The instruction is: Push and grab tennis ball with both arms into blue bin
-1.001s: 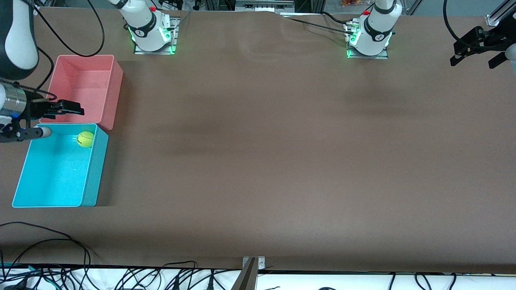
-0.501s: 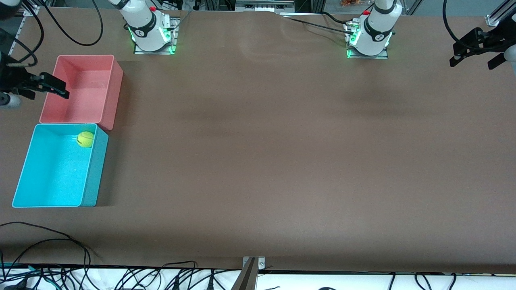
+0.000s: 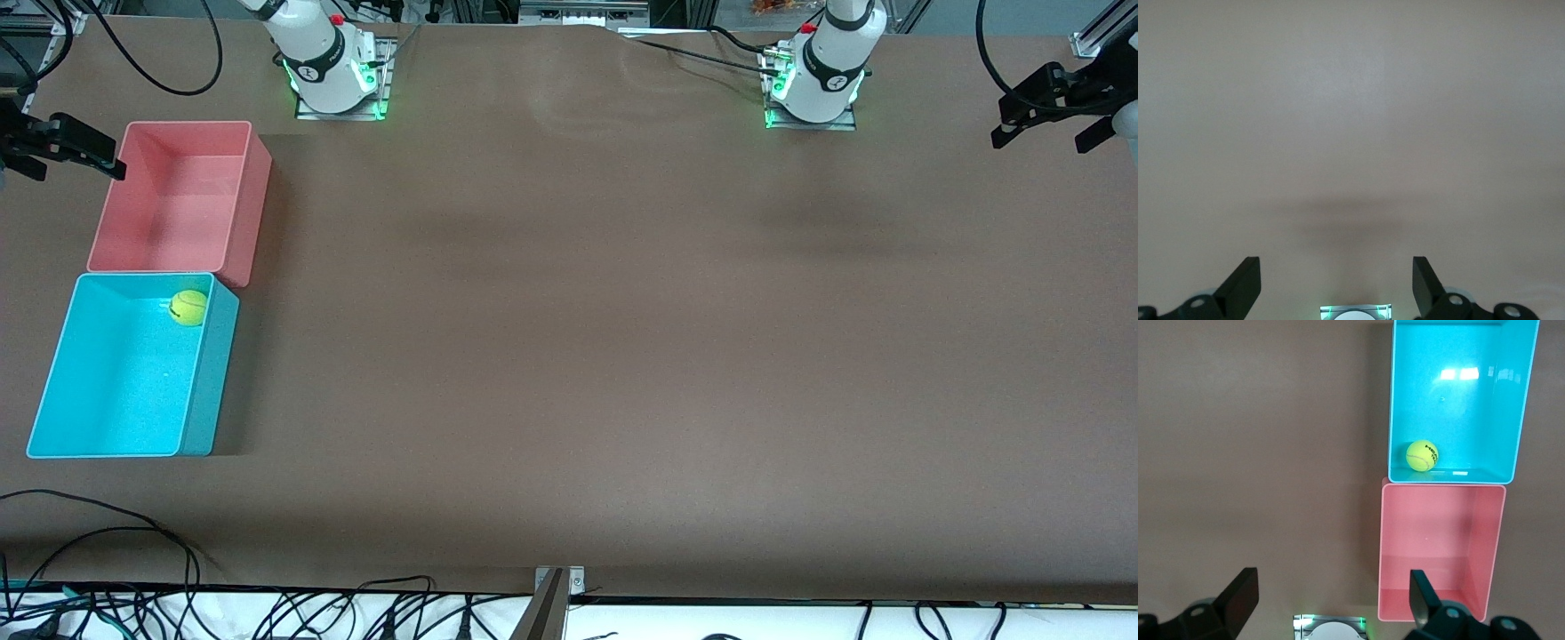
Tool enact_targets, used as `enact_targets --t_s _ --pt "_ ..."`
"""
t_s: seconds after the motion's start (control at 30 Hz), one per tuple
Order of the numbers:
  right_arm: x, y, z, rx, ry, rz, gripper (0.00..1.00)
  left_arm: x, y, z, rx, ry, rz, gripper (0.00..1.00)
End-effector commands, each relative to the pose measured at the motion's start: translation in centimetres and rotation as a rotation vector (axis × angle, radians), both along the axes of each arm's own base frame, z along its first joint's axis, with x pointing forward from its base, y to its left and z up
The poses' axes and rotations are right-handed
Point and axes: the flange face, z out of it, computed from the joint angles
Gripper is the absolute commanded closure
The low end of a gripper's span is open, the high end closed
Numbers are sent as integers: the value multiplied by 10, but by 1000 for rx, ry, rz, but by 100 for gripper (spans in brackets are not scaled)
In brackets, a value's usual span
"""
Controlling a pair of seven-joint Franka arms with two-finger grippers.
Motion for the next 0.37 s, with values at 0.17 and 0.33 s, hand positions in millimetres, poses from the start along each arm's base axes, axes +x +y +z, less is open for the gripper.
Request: enact_targets --t_s 0.17,0.33 --pt "1 3 4 -1 8 -4 0 3 -1 7 -2 2 8 0" --pt "0 4 4 -2 14 -1 0 3 -2 7 -2 2 6 0"
